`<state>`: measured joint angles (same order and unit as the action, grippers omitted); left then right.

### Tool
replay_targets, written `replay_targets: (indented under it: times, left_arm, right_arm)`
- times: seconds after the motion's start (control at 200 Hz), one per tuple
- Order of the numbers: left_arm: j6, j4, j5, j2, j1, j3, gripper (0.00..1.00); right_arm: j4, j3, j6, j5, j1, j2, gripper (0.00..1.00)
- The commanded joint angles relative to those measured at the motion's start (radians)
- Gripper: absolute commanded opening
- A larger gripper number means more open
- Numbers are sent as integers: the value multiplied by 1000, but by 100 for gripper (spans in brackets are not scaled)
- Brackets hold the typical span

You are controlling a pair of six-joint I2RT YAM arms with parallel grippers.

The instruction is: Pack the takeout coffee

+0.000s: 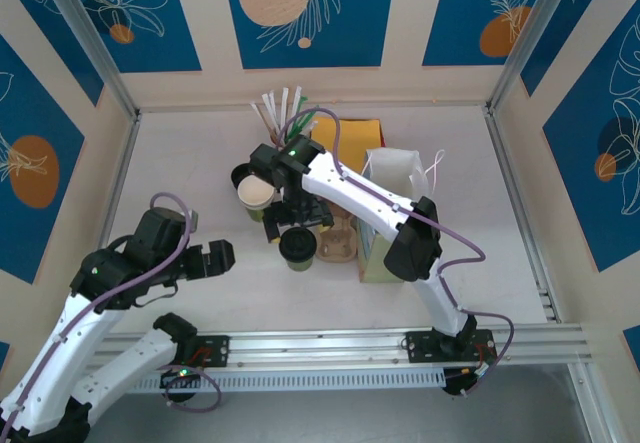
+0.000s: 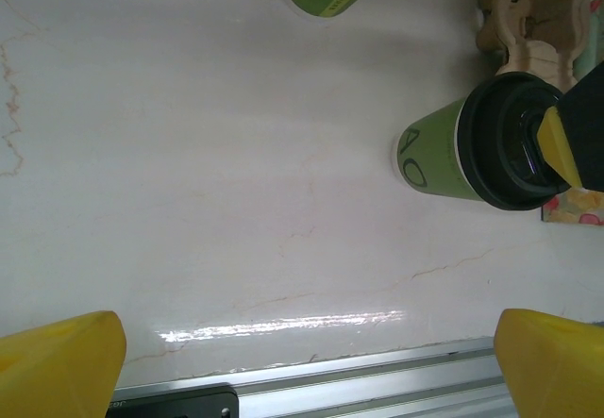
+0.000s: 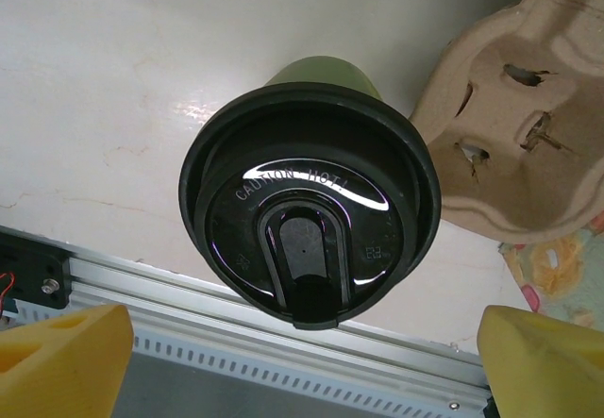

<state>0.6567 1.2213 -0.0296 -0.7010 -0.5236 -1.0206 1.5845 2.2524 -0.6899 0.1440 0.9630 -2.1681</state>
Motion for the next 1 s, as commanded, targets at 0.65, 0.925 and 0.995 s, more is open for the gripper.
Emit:
replay_targets:
  times: [0.65,0.925,0.995]
  left_arm:
    - [-5,7,47,35,12,12,100]
    - [-9,1,48,30,11,13,100]
    - [-8,1,48,28,11,11,100]
  right_arm:
    - [58,73,19,-41,3,-117,87]
    - [66,53,24,-29,6,-111,86]
    - [60,40,24,-29,8,-111,86]
